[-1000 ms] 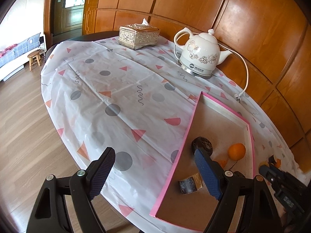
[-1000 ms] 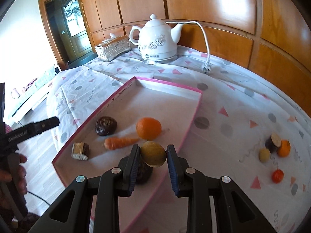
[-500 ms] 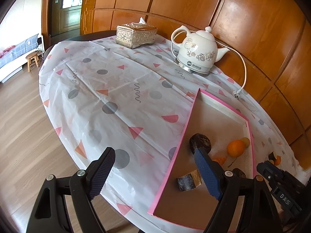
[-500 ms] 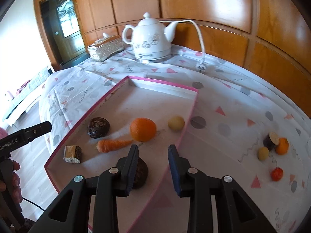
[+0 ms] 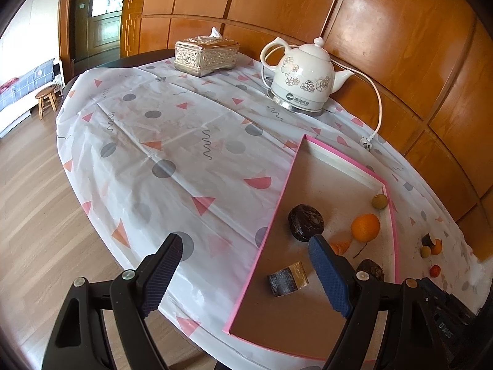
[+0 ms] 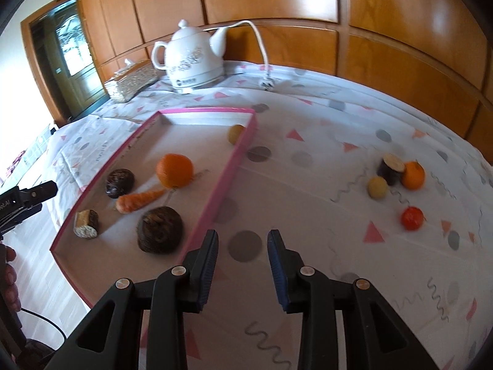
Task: Organize fruits
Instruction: 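Lift the open right gripper away from the tray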
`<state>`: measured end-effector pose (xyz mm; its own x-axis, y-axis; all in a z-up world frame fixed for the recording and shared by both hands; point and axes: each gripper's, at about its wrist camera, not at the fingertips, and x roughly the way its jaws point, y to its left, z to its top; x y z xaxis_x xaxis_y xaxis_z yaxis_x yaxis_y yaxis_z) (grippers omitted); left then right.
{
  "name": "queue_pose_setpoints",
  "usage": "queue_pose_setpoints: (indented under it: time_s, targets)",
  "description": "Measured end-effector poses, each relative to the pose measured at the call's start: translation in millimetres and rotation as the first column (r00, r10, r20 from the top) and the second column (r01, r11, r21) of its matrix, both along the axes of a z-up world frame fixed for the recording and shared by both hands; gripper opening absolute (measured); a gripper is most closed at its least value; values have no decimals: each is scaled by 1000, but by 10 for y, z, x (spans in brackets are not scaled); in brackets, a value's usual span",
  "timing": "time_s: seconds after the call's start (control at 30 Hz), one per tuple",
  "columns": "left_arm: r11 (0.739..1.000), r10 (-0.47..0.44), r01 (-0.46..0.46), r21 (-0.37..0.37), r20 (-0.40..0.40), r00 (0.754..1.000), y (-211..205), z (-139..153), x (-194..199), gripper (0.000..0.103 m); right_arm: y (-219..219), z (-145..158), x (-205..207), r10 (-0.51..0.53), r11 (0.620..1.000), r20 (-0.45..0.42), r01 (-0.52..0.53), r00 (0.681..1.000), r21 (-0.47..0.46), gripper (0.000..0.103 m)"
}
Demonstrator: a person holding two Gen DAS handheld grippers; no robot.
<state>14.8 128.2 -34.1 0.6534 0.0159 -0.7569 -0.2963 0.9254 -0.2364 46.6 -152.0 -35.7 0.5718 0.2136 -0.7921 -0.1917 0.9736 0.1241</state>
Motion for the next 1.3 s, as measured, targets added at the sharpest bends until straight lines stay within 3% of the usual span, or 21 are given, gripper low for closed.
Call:
queue_pose_setpoints:
  time_s: [0.8,1.3]
  targets:
    - [991,-121,120,61,10,993,-382,100,8,84,-547,-29,-178,-193,981,14,193,981,-25,38]
    - [955,-280,278,104,9,960,-908,191,109,84,-785,-23,-253,-256,966,21,257,966,-31,38]
